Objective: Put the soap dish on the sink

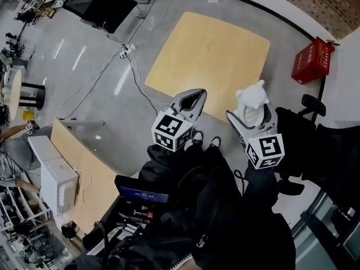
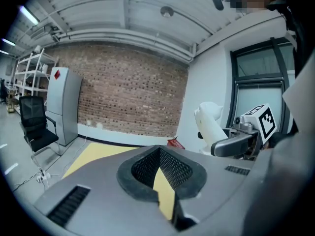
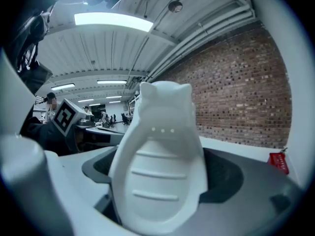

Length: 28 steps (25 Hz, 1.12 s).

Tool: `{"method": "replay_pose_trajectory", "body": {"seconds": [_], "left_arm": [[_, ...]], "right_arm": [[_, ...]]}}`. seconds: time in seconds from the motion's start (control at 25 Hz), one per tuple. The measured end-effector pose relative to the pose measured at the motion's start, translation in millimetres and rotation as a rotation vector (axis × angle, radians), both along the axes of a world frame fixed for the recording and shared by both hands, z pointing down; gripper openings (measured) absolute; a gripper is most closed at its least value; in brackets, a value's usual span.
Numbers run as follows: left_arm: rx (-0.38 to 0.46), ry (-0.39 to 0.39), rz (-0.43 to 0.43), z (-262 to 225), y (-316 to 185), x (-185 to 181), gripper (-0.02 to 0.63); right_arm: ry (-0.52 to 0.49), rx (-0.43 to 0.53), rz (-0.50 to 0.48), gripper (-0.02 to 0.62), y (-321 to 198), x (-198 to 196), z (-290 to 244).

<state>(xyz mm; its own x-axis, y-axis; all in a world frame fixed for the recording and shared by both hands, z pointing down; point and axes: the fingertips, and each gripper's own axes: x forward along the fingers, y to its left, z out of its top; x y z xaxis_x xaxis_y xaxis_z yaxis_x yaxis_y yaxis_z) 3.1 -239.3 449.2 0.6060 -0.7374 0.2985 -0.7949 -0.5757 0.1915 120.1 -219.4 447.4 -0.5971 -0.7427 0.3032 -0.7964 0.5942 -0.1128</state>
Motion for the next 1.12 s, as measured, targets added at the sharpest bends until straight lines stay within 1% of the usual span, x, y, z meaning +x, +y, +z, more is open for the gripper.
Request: {"method": "replay_pose_trajectory", "body": {"seconds": [0.12,0.32,0.44,0.6,0.8,1.12], "left_arm": [[-0.042,-0.009,-0.012,21,-6,-8,0.000],[-0.093,-0.006,-0.023,42,-7,-22,0.000],[-0.110,-0.013,-0.040,57,-7,-33,0.000],[-0.155,-0.009,-0.061,74,-1,-43,0.000],[-0.184,-0.006,-0.067,87,5,-56,0.000],[-0.218,-0.004,-0.074,105,11,-67,0.000]], "right_arm": [[0.056,-0.074,-0.023,0.502,-10,-8,40],[0.175,-0.198,-0.086,0.502,-24,-21,118],[0.261,-0.251,-0.149,0.501,-33,-30,163],[0.359,-0.320,-0.232,0.502,-40,-36,216],[0.453,-0.388,-0.301,0.502,-44,-45,263],[0.608,-0.536,-0.394,0.500,-43,-48,331]]}}
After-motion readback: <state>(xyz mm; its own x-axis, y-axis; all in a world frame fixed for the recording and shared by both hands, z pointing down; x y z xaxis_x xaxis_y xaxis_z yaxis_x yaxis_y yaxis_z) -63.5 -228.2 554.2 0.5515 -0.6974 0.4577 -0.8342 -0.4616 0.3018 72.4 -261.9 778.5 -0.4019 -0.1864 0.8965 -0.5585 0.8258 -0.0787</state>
